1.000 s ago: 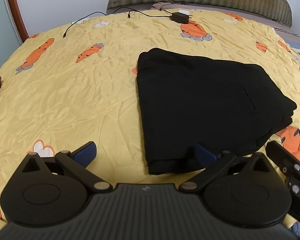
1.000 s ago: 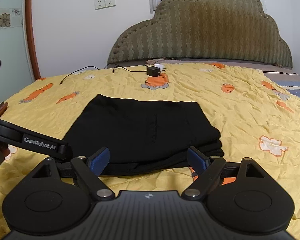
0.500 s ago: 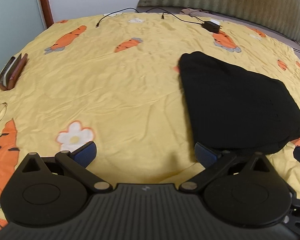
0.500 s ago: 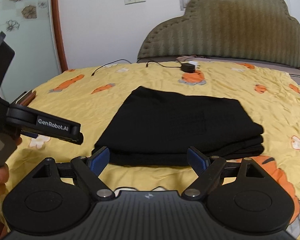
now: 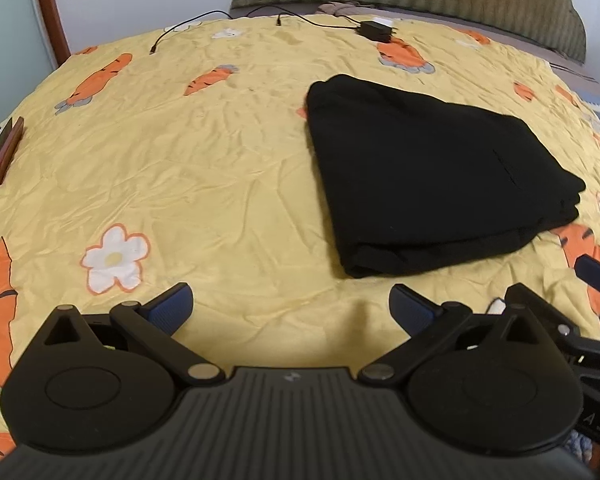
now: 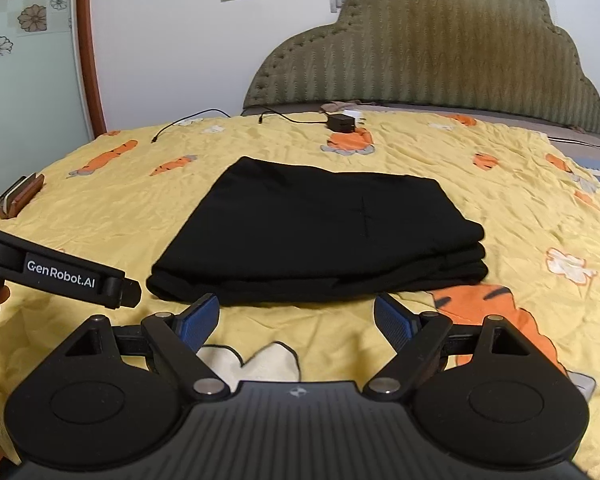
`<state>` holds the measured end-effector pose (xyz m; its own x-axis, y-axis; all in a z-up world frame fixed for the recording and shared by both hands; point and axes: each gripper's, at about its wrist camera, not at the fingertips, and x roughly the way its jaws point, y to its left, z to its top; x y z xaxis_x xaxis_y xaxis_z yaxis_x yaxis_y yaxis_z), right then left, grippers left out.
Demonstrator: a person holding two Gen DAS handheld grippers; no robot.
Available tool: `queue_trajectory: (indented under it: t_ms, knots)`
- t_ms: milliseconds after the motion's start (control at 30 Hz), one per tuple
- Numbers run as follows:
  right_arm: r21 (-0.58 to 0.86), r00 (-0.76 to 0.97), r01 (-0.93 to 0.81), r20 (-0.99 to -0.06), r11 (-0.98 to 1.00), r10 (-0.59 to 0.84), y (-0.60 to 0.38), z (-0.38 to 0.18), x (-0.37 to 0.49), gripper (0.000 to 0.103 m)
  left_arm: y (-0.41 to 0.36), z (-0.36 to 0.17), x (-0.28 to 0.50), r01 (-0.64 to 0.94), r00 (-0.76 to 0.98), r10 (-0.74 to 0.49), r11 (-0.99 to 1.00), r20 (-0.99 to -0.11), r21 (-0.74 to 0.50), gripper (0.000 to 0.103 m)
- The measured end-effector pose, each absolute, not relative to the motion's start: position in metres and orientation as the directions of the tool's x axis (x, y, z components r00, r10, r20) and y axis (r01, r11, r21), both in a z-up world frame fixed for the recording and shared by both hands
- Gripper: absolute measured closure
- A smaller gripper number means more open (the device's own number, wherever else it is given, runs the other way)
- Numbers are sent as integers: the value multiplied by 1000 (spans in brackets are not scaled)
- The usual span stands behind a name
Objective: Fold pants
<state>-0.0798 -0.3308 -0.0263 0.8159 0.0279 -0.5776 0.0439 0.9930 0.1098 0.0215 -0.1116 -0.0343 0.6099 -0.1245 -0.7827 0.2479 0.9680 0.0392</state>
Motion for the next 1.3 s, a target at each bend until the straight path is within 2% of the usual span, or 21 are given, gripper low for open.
queue_trajectory:
  t_ms: [933, 1300]
  knots:
    - [113, 817, 45, -576, 993, 29, -337, -26, -86, 18, -114, -29, 16, 252, 618, -116, 966, -778, 56, 0]
    - [106, 815, 42, -578, 993, 28, -335, -25, -87, 18, -112, -24, 11, 244, 661, -90, 965, -745, 100, 0]
